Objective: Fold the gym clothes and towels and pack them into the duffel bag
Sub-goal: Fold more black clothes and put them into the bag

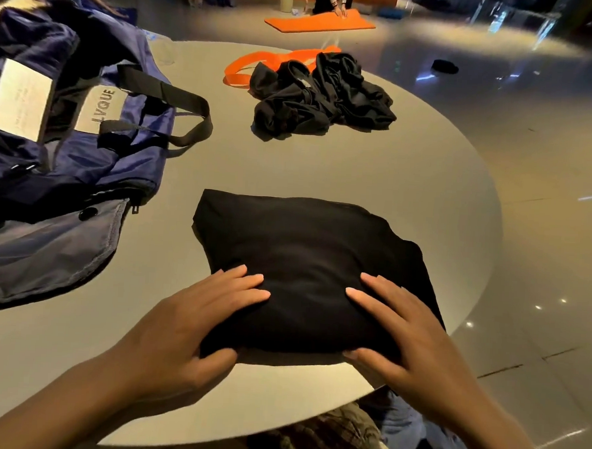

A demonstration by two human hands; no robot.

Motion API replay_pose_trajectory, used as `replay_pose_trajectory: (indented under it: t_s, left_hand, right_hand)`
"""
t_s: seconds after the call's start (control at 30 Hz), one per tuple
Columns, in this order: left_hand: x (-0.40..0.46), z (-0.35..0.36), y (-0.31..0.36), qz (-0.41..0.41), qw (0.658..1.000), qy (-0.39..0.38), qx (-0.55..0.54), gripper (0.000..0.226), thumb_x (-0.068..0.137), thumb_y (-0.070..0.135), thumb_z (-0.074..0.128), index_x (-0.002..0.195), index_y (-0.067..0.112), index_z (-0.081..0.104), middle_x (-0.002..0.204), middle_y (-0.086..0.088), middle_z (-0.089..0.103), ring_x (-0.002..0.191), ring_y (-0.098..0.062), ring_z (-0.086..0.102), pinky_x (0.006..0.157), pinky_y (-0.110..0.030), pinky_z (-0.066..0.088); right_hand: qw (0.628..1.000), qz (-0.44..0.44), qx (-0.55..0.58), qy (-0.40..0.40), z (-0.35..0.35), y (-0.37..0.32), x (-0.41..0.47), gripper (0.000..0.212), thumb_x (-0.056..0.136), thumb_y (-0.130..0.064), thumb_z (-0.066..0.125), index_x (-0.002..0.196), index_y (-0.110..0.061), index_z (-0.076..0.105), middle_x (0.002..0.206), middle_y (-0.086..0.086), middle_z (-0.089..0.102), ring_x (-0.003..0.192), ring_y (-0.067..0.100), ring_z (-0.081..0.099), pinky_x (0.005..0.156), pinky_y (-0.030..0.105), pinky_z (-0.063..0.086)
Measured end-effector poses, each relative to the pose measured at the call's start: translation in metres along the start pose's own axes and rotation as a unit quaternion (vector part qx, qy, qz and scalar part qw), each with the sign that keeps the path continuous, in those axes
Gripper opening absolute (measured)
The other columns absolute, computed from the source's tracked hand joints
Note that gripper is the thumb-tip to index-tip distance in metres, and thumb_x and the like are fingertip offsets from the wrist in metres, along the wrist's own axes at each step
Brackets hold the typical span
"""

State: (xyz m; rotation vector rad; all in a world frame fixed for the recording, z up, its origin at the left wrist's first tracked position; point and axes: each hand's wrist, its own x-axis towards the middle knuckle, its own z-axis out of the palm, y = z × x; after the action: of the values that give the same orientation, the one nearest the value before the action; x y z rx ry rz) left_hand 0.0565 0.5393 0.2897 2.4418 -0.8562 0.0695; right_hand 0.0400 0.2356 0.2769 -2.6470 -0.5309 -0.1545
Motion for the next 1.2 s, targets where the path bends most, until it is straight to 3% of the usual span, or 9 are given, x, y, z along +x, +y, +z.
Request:
replay_pose_trajectory:
  t_s: [0.2,0.27,0.37,0.6,0.77,0.87,0.93,1.07,1.2]
  left_hand:
    - [0.009,0.002,-0.019,0.017,0.997,-0.052,-0.055,0.073,0.076,0.016,0.058,0.135,0.053,0.036,0.149,0.031,0.028,0.142,0.002,0.022,0.114,-0.017,0.021]
    - [0.03,0.006,-0.03,0.011,0.995,-0.091,-0.031,0.056,0.085,0.016,0.06,0.115,0.063,0.053,0.15,0.016,0.037,0.141,-0.009,0.03,0.115,-0.031,0.03]
    - [0.044,-0.016,-0.02,0.022,0.997,0.042,-0.068,0.031,0.085,0.028,0.054,0.11,0.044,0.063,0.124,0.012,0.063,0.116,-0.007,0.058,0.097,-0.02,0.047]
    - [0.129,-0.1,0.033,0.069,0.941,0.217,-0.251,0.022,0.09,0.022,0.058,0.105,0.037,0.052,0.096,0.033,0.061,0.097,0.005,0.059,0.081,-0.011,0.046]
    - [0.183,-0.118,0.035,-0.027,0.933,0.209,-0.293,0.009,0.097,0.023,0.055,0.103,0.029,0.057,0.101,0.006,0.065,0.1,-0.013,0.061,0.084,-0.025,0.048]
    - [0.203,-0.088,0.008,-0.163,0.961,0.14,-0.175,0.017,0.096,0.028,0.056,0.107,0.016,0.057,0.102,0.0,0.062,0.086,-0.013,0.057,0.066,-0.012,0.042]
    - [0.2,-0.061,-0.015,-0.265,0.939,0.097,-0.195,0.029,0.095,0.032,0.056,0.117,0.014,0.053,0.105,-0.008,0.061,0.071,-0.015,0.053,0.053,-0.018,0.043]
    - [0.171,-0.03,-0.045,-0.329,0.937,0.011,-0.115,0.045,0.091,0.047,0.058,0.127,0.023,0.049,0.118,-0.008,0.06,0.099,-0.026,0.058,0.086,-0.034,0.046]
    - [0.149,-0.037,-0.054,-0.338,0.937,-0.012,-0.083,0.053,0.087,0.054,0.058,0.128,0.02,0.052,0.122,-0.007,0.058,0.104,-0.023,0.055,0.093,-0.036,0.044]
  right_hand:
    - [0.999,-0.005,0.045,0.026,-0.004,0.007,0.003,0.05,0.081,-0.021,0.057,0.123,-0.045,0.042,0.141,-0.022,0.035,0.129,-0.009,0.026,0.108,0.025,0.025]
    - [0.998,0.0,0.054,0.04,-0.009,0.013,0.008,0.062,0.078,-0.003,0.068,0.116,-0.045,0.045,0.133,-0.021,0.044,0.121,-0.002,0.042,0.102,0.029,0.039]
    - [0.992,-0.02,0.071,0.106,-0.032,0.018,0.026,0.047,0.082,-0.013,0.062,0.111,-0.048,0.049,0.112,-0.029,0.054,0.102,-0.009,0.053,0.085,0.018,0.045]
    - [0.934,-0.062,0.24,0.256,-0.127,0.0,0.085,0.041,0.084,-0.008,0.059,0.092,-0.048,0.063,0.086,-0.024,0.063,0.083,0.001,0.06,0.07,0.013,0.048]
    - [0.903,0.076,0.406,0.118,-0.142,0.021,0.108,0.016,0.078,-0.023,0.068,0.094,-0.019,0.071,0.097,0.008,0.071,0.091,0.022,0.066,0.078,0.032,0.053]
    - [0.931,0.164,0.314,0.081,-0.11,0.045,0.12,0.004,0.086,-0.018,0.068,0.09,-0.017,0.069,0.094,0.007,0.069,0.092,0.025,0.063,0.081,0.035,0.05]
    - [0.945,0.226,0.224,0.071,-0.082,0.064,0.123,0.007,0.086,-0.019,0.068,0.093,-0.016,0.067,0.1,0.007,0.068,0.098,0.026,0.062,0.084,0.035,0.048]
    - [0.956,0.291,0.024,0.038,-0.057,0.074,0.115,0.034,0.091,-0.029,0.061,0.124,-0.02,0.055,0.125,0.007,0.06,0.11,0.027,0.057,0.09,0.034,0.045]
    - [0.978,0.173,-0.052,0.105,-0.067,0.04,0.112,0.039,0.092,-0.04,0.057,0.128,-0.026,0.053,0.132,0.0,0.055,0.118,0.023,0.051,0.099,0.042,0.042]
